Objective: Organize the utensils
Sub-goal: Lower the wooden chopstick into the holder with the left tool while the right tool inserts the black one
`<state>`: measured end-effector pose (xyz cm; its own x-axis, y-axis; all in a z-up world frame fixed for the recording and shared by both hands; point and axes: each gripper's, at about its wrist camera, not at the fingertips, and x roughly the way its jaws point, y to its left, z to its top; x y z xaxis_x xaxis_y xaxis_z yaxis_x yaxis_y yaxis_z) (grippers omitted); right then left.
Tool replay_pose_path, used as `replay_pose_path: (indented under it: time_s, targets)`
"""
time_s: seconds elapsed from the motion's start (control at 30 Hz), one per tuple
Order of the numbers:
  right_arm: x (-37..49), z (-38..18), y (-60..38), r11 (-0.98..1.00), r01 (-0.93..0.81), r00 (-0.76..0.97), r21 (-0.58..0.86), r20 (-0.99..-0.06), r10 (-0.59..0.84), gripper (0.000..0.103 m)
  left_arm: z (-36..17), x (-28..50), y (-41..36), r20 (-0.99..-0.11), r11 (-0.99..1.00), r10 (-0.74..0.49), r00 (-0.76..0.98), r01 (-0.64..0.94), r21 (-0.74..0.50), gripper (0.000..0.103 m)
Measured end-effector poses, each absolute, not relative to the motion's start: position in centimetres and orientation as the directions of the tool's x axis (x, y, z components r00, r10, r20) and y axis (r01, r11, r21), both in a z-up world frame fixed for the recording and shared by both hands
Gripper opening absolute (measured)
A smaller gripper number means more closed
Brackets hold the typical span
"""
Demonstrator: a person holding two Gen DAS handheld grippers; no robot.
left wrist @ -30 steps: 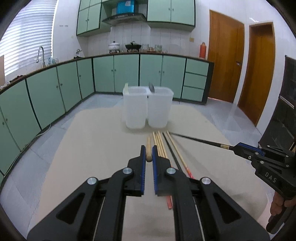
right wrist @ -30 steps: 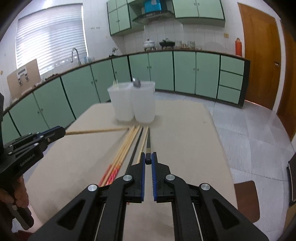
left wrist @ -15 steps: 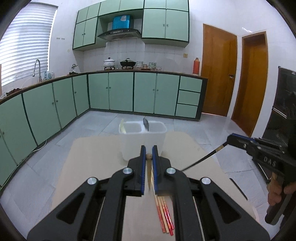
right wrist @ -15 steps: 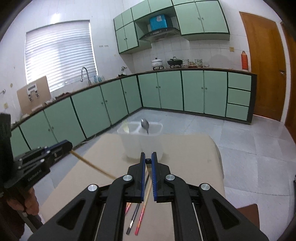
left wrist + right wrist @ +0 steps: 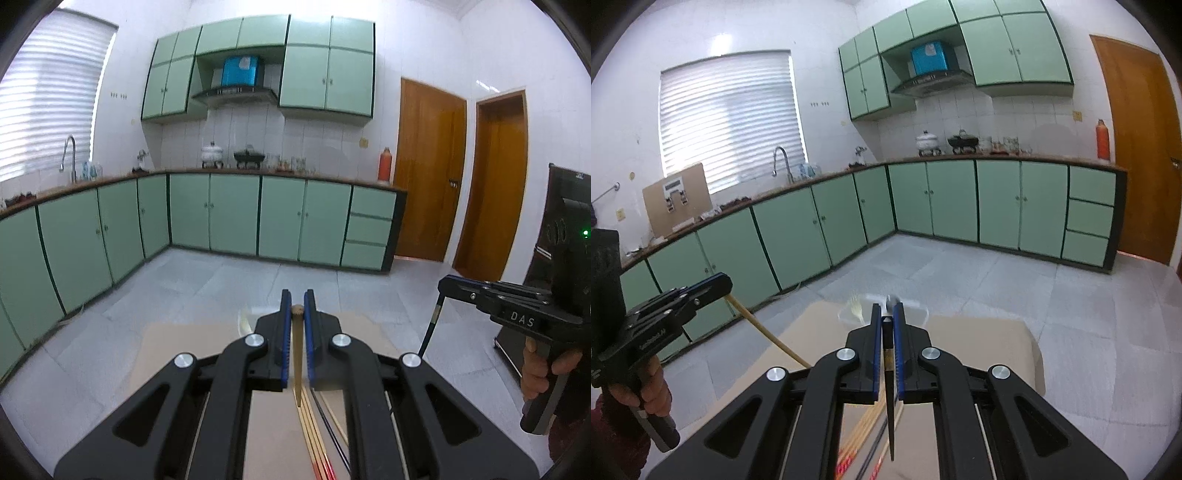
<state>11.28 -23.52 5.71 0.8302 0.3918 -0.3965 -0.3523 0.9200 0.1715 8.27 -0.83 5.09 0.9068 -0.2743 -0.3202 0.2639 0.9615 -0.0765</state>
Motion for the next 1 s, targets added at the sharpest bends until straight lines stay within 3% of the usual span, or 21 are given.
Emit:
replay_pose_path:
  time_s: [0.27,0.47,0.77,1.0]
  targets:
    - [16.7,11.4,-22.1,0.921,-0.368,0.877,0.127,-0.281,0.389,0.006,9.8,13.0,-1.9,-0.199,0.974,-0.227,0.953,0.227,-0.023,0.006]
    - [21.8,12.2,-20.9,0.937,-0.336,0.907,0.096,-0.237,0.349,0.006,9.7,18.1,-2.9,-0.195,0.981,-0.192,0.962,0.195,-0.006,0.006]
    - [28.0,5.8,-19.2,0.949,-0.295,0.885,0.110,-0.343,0.314,0.006,3.9,25.2,-3.4,-0.323,0.986,-0.165,0.932,0.162,-0.036,0.006]
    - [28.0,2.0,-19.4,0.944,-0.297,0.842,0.141,-0.427,0.329,0.007,0.4,26.1,-2.4,-0.406,0.987,-0.157,0.900,0.157,-0.034,0.010]
